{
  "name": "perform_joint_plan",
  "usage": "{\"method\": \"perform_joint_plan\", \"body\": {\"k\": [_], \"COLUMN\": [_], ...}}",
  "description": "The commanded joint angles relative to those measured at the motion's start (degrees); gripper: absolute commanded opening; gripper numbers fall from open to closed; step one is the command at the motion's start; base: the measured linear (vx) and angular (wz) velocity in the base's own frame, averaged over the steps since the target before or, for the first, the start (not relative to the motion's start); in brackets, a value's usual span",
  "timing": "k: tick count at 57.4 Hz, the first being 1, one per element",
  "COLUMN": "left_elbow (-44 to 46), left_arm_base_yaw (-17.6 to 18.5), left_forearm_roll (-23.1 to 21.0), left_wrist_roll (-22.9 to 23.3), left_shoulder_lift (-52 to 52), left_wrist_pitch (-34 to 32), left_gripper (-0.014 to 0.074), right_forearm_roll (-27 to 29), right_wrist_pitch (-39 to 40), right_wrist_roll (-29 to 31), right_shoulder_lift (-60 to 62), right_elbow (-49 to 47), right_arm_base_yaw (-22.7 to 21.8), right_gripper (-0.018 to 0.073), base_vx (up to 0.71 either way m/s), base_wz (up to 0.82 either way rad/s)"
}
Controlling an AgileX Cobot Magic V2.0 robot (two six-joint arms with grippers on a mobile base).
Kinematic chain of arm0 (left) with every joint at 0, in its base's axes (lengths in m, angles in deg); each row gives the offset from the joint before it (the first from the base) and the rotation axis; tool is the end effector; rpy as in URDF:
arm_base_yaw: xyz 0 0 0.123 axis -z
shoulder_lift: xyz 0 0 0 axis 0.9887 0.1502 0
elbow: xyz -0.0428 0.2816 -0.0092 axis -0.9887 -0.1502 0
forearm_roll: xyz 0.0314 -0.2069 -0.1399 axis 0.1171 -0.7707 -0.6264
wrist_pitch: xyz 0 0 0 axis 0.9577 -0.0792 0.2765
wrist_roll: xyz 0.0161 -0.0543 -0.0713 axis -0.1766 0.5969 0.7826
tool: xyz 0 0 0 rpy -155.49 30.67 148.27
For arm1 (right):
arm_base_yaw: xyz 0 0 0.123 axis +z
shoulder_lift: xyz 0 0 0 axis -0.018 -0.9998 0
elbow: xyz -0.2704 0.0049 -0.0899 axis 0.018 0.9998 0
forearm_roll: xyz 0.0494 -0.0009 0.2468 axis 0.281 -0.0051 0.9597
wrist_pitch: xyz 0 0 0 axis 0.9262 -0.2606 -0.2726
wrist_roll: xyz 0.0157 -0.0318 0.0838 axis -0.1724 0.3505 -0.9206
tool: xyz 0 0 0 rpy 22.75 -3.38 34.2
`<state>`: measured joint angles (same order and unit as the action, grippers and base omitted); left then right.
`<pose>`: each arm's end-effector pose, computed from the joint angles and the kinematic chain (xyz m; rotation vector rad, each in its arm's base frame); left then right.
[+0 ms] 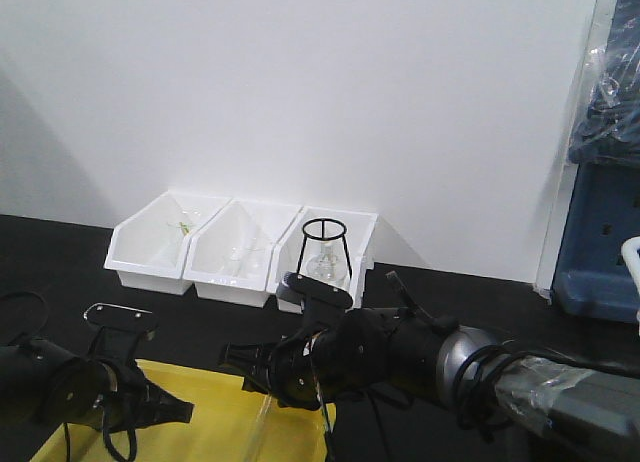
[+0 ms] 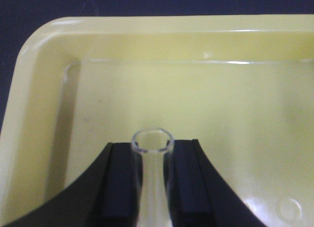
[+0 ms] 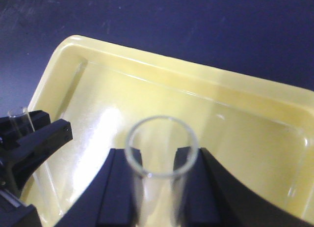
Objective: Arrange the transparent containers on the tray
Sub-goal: 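Lower both held tubes down into the yellow tray, then open both grippers to release the tubes in the tray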
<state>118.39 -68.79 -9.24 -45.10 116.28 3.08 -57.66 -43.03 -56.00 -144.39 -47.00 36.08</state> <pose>0.3783 -0.0790 0.1775 0.1366 2.4956 -0.0561 0.3786 0.2787 0.2091 -0.0416 2.4696 0.7158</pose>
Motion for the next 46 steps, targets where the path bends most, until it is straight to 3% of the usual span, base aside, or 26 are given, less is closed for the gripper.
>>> {"method": "perform_joint_plan", "body": {"k": [1,21,36,46], "left_elbow": [1.79,1.79,1.79,1.79], "left_arm_base_yaw": [-0.06,-0.06,-0.06,-0.06], "left_forearm_roll": [0.39,0.39,0.39,0.39], "left_wrist_roll": [0.48,0.59,0.59,0.59], "left_shoulder_lift": [-1.58,2.77,3.32,3.26], "left_wrist_pitch": [-5.43,-7.34,-8.26,-8.76], "left_gripper": [0.0076,0.0156,0.0363,0.0493], "right_forearm_roll": [1.71,4.23,6.26,7.69], "right_wrist_pitch": [3.34,3.02,2.74,2.42], "right_wrist_roll": [1.16,2.97,2.91,2.91], "right_shoulder_lift": [2.21,-1.84,-3.09,-3.56], "right_elbow": [-1.99,-1.99,-1.99,-1.99], "right_arm_base_yaw": [-0.32,0.08,0.08,0.08], "right_gripper": [-0.0011,-0.0011,0.0002,0.007], "base_vx": [0.0,0.0,0.0,0.0], "base_wz": [0.0,0.0,0.0,0.0]}}
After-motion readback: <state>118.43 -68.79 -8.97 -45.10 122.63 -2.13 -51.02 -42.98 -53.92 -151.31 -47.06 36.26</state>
